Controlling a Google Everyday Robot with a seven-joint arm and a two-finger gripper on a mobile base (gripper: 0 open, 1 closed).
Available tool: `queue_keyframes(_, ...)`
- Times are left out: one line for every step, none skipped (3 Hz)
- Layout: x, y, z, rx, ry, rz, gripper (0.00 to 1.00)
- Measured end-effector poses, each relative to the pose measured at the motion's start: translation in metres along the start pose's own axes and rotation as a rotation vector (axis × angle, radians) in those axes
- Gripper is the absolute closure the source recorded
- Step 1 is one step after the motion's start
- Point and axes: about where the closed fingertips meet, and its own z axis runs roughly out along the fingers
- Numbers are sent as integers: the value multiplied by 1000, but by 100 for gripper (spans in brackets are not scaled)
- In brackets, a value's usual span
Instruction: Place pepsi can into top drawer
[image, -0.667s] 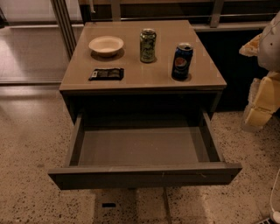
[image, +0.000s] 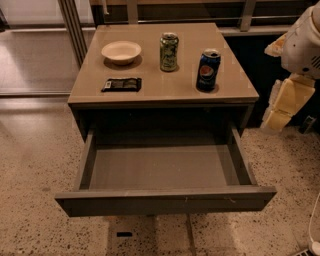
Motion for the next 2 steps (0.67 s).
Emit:
queue_keyframes(-8,-46,27,56,-56,22,0)
queue_keyframes(-19,-98,51,113,-125,57,0)
